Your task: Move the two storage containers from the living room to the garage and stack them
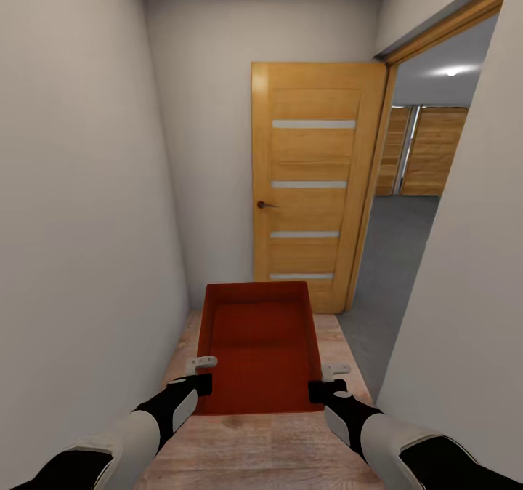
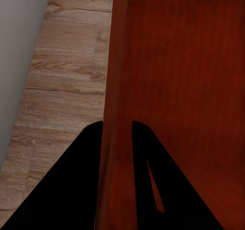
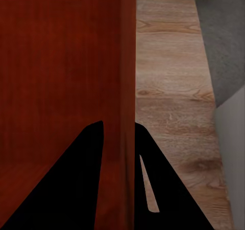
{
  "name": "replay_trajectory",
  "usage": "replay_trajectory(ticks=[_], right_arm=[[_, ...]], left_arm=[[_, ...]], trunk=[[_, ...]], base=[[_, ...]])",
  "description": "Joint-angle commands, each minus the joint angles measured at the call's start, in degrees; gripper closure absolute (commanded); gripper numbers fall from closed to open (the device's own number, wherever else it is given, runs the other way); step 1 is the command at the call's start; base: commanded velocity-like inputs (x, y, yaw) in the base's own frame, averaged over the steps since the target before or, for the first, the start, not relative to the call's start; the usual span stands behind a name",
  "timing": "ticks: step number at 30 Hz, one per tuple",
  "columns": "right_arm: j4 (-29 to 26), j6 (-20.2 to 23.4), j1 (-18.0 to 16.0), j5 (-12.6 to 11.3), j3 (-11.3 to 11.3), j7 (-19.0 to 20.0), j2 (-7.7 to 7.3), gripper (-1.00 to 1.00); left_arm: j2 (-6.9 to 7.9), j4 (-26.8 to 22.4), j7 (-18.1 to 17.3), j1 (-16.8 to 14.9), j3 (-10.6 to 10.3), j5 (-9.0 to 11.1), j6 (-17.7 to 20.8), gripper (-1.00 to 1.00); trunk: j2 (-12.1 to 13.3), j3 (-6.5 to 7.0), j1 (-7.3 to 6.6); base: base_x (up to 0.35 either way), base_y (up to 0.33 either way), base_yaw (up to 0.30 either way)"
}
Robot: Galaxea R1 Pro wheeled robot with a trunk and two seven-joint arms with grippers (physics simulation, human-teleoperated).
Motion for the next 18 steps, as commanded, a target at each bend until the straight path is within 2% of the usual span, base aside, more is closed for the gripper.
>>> replay_trajectory(ticks=[1, 18], right_arm=[[0.13, -0.13, 0.01, -0.25, -1.39, 0.67, 0.04, 1.00], [0.13, -0.28, 0.01, -0.23, -1.46, 0.67, -0.02, 1.00]], left_arm=[[2.35, -0.30, 2.37, -0.02, 1.99, -0.67, -1.98, 1.00], [2.35, -0.31, 2.39, -0.02, 1.99, -0.67, -2.01, 1.00]], trunk=[[-0.04, -0.02, 0.05], [-0.04, -0.02, 0.05]], base=[[0.324, 0.000, 0.000], [0.324, 0.000, 0.000]])
